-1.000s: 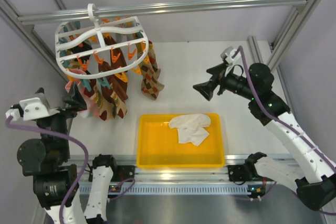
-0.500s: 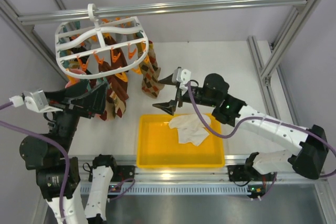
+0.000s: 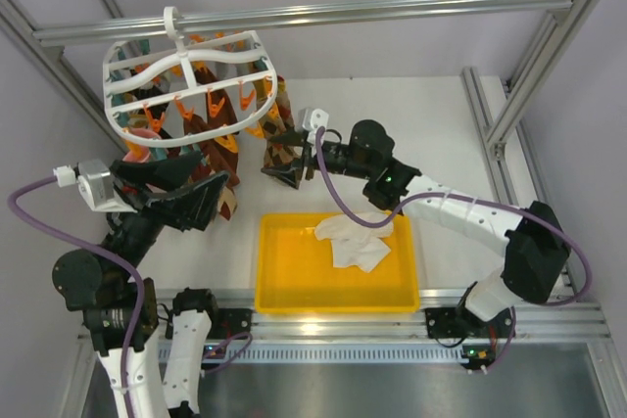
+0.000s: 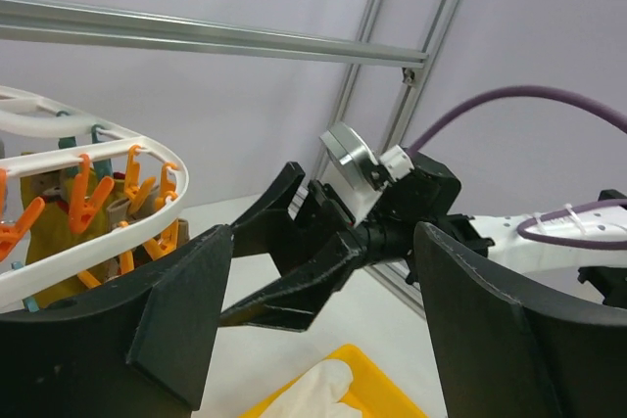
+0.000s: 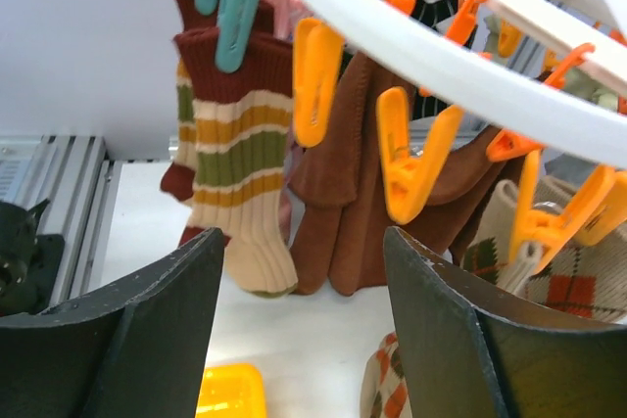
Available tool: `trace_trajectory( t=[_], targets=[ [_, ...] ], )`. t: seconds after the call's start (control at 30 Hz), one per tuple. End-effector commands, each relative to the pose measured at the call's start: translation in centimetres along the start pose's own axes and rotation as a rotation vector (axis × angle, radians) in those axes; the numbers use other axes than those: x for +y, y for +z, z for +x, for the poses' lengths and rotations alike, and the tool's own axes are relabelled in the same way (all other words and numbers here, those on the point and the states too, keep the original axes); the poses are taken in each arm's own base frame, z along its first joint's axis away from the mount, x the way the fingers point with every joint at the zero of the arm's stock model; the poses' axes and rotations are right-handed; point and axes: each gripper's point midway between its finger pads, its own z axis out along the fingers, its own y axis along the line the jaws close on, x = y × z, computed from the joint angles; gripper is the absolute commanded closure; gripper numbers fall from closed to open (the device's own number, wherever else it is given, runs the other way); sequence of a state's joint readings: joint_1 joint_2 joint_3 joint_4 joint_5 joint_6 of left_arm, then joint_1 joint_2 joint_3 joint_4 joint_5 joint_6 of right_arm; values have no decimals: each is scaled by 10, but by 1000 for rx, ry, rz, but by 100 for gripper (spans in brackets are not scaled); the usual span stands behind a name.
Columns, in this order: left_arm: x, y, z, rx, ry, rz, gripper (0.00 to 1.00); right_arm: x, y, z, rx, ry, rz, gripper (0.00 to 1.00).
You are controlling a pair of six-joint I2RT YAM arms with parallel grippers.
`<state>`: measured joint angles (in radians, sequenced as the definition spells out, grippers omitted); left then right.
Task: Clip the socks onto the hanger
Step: Open the clamp at the hanger.
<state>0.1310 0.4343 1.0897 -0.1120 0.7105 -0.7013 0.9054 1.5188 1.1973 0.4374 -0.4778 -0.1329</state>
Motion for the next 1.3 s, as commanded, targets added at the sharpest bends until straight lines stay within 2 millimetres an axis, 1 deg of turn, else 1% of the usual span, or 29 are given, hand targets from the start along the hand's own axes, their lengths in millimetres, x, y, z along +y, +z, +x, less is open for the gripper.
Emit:
trace_trajectory(
  t=[0.0,0.03,0.07,0.1,0.13,0.17,0.2,0.23,0.27,0.3,0.33,0.37,0.4,0.47,0.53,0.63,0.7,0.77,0.8,0.87,0.9,0.97,1.0,1.1,1.17,1.2,1.23,1.27],
  targets=[
    [-13,0,-5,-11,82,75,21,-24,10,-36,-103,-14,15,35],
    [-12,1,-5,-11,80,71,21,-31,10,-34,-98,-11,20,36],
    [-10,2,-4,-5,77,70,21,-34,14,-26,-85,1,20,36],
    [-8,3,-3,-2,75,68,22,-41,14,-28,-92,0,28,36],
    [-6,4,-3,-1,72,64,21,-41,16,-29,-96,1,17,36],
    [-4,5,-2,1,70,63,21,-45,19,-22,-85,6,16,36],
    [-2,7,-1,4,66,64,21,-50,20,-27,-97,-5,20,36],
    [-1,7,0,5,63,65,22,-52,21,-26,-98,-7,17,37],
    [1,8,1,9,57,63,21,-56,24,-20,-92,0,18,36],
    [4,9,3,13,48,58,21,-59,26,-24,-100,-4,15,36],
    [5,10,4,14,44,56,21,-61,27,-25,-103,-4,8,37],
    [7,10,6,19,40,54,21,-62,29,-20,-96,7,2,37],
    [9,11,8,24,35,51,21,-65,30,-23,-105,1,-2,37],
    [11,11,10,30,30,49,21,-61,33,-24,-116,-3,-32,38],
    [14,12,12,33,30,43,22,-56,35,-29,-131,-3,-71,40],
    [19,12,15,34,25,30,22,-46,39,-29,-134,-14,-115,43],
    [20,13,15,36,23,29,22,-43,40,-28,-134,-15,-129,45],
    [22,14,15,36,21,23,22,-40,41,-26,-130,-11,-140,49],
    [23,15,15,36,20,21,22,-38,42,-25,-128,-9,-144,56],
    [25,16,16,39,12,16,24,-39,40,-27,-130,-11,-141,68],
    [24,17,15,42,4,18,25,-38,40,-25,-126,-7,-142,78],
    [27,18,16,50,-28,2,29,-37,38,-30,-129,-20,-137,83],
    [30,20,16,54,-50,-9,30,-36,37,-28,-121,-21,-133,87],
    [38,21,27,100,-115,-39,33,-30,36,-34,-127,-36,-122,95],
    [42,20,39,156,-167,-48,34,-28,35,-37,-131,-41,-103,100],
    [45,20,43,171,-188,-57,34,-24,36,-36,-130,-41,-99,100],
    [50,20,48,188,-204,-76,34,-26,36,-39,-134,-43,-77,100],
    [52,20,51,198,-196,-78,35,-22,36,-39,-134,-38,-71,100]
  ],
)
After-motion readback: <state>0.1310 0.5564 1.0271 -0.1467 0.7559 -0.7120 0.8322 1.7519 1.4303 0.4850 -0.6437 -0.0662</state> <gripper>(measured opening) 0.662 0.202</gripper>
